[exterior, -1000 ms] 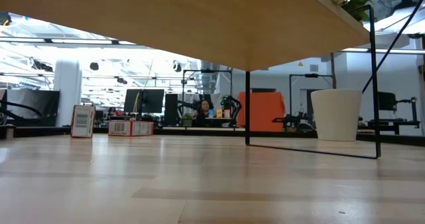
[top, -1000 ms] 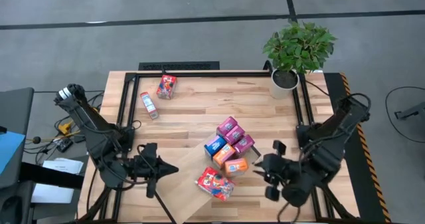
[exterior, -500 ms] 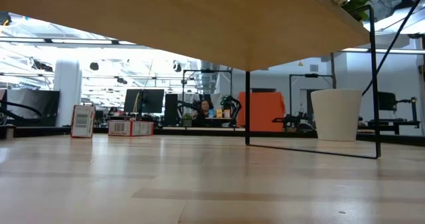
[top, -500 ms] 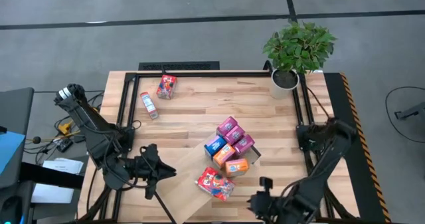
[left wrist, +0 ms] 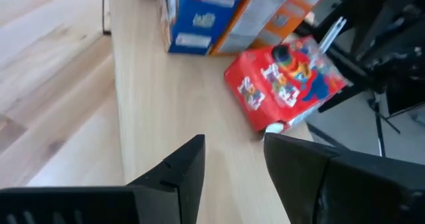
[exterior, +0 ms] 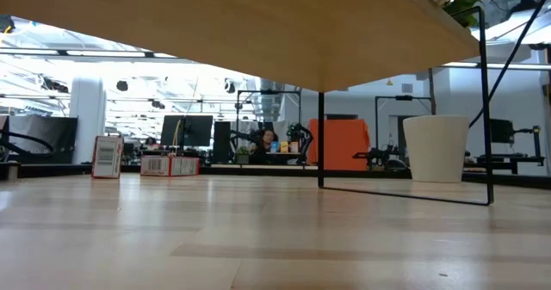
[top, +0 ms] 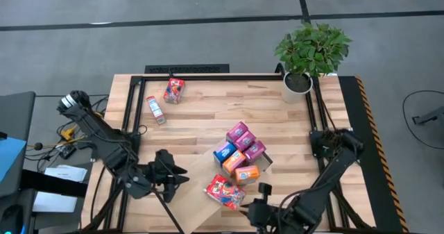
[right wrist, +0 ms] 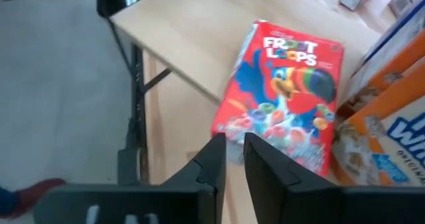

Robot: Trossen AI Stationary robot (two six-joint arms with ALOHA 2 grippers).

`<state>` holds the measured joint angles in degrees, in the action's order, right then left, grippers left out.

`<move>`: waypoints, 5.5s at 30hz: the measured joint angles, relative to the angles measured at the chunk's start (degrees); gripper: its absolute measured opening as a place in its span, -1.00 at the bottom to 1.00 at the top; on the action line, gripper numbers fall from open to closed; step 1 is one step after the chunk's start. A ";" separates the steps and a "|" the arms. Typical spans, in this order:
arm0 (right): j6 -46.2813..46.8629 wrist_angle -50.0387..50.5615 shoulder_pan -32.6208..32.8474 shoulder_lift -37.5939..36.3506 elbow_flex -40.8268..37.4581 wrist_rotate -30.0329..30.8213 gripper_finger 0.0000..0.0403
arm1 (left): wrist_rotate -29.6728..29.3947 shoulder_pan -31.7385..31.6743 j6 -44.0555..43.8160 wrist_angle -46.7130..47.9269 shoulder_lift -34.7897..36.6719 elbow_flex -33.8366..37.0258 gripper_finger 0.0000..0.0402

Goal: Stack cereal on shelf
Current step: Remove the red cereal box from the shelf, then put the bottom red cereal box onto the shelf

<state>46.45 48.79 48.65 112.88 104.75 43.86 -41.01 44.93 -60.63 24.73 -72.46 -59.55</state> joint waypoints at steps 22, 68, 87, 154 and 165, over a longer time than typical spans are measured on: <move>4.85 -0.03 -1.50 3.76 -0.07 -6.31 -0.73 | 0.73 -0.70 -1.40 -0.21 -1.83 0.01 -0.28; 42.93 19.53 5.61 11.19 -0.26 -29.83 0.22 | -5.31 -1.07 0.58 1.98 -1.78 0.01 -0.11; 52.60 19.75 8.87 12.91 -5.35 -31.82 0.09 | -5.31 -1.46 0.45 2.86 -1.78 0.02 -0.11; -14.22 3.03 -3.15 15.96 4.67 -36.12 0.97 | -3.37 -2.25 1.66 7.98 -1.78 0.02 -0.11; -21.63 3.39 -4.33 15.96 4.59 -42.02 0.98 | -2.86 -2.25 2.76 7.96 -1.78 0.01 -0.11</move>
<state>24.82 52.18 44.31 128.84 109.34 1.84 -43.87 42.68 -57.87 32.69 -74.24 -59.54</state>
